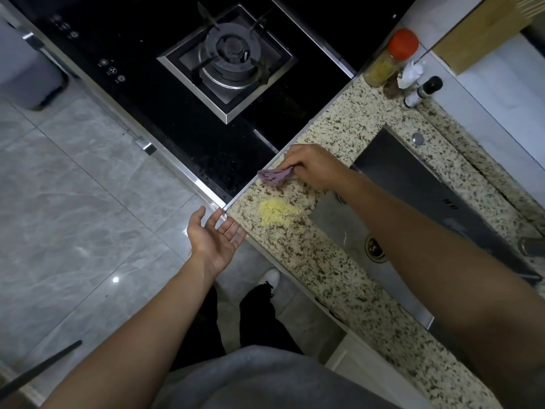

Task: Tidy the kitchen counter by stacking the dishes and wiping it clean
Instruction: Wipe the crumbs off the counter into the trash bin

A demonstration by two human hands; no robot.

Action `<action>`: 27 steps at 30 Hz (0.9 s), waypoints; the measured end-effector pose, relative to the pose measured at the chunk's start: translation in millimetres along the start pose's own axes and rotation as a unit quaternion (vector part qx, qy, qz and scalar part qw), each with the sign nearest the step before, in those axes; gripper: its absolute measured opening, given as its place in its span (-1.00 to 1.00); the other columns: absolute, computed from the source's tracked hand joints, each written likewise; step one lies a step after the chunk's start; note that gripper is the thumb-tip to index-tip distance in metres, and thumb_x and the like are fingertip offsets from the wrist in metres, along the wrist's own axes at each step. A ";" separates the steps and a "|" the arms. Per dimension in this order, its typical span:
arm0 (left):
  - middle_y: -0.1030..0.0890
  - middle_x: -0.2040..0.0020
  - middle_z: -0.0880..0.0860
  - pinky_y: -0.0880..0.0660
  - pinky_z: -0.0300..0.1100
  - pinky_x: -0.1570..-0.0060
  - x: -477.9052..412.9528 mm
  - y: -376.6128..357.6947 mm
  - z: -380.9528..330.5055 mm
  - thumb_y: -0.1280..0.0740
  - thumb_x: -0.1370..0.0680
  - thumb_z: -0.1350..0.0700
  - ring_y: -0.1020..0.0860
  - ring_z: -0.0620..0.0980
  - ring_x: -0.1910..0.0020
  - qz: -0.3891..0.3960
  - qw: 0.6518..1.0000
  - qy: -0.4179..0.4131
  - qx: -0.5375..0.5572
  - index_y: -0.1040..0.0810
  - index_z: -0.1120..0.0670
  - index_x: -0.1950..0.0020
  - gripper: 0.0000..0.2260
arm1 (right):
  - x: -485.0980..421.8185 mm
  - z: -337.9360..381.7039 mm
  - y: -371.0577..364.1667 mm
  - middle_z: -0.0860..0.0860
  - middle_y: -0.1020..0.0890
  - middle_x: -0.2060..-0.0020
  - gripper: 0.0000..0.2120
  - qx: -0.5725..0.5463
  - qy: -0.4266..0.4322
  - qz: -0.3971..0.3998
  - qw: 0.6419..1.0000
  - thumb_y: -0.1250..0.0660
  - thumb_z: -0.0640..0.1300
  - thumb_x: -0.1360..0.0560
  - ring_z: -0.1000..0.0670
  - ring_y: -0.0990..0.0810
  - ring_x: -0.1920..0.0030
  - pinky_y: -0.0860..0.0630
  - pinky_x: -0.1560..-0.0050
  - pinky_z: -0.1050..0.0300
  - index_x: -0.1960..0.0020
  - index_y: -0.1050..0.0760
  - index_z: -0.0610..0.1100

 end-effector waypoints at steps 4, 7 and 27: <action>-0.48 0.01 0.10 -0.47 0.14 -0.35 -1.7 0.4 1.6 -0.24 -0.56 -0.19 -0.53 0.09 0.04 -0.008 1.000 -0.004 -0.003 -0.55 0.07 -0.19 -0.61 | 14.7 -35.7 4.8 -0.14 -0.66 0.02 -0.66 0.019 -0.044 -0.029 0.998 -0.31 -0.42 -0.52 -0.12 -0.62 0.07 -0.60 0.04 -0.15 -0.17 -0.71 -0.14; -0.44 0.01 0.10 -0.44 0.16 -0.38 -3.1 0.8 1.3 -0.25 -0.55 -0.19 -0.49 0.10 0.01 -0.008 1.000 0.001 -0.006 -0.54 0.07 -0.17 -0.62 | 26.7 -45.4 -4.4 -0.21 -0.62 0.07 -0.64 0.006 -0.056 -0.050 0.997 -0.29 -0.41 -0.52 -0.18 -0.60 0.14 -0.59 0.14 -0.12 -0.22 -0.68 -0.16; -0.58 -0.27 0.19 -0.47 0.21 -0.36 -4.5 -1.4 -10.0 -0.27 -0.54 -0.21 -0.59 0.19 -0.26 0.033 0.998 0.048 -0.031 -0.54 0.09 -0.22 -0.57 | 108.4 -20.2 -78.1 -0.20 -0.60 -0.04 -0.66 -0.069 -0.249 -0.181 0.949 -0.28 -0.21 -0.64 -0.19 -0.56 0.02 -0.52 0.05 -0.06 -0.39 -0.55 -0.20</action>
Point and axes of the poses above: each hand's wrist, its own x-axis away from the middle knuckle, its own y-axis out of the back of the hand, z = x × y, the point moved 7 cm from there along -x, towards the middle knuckle
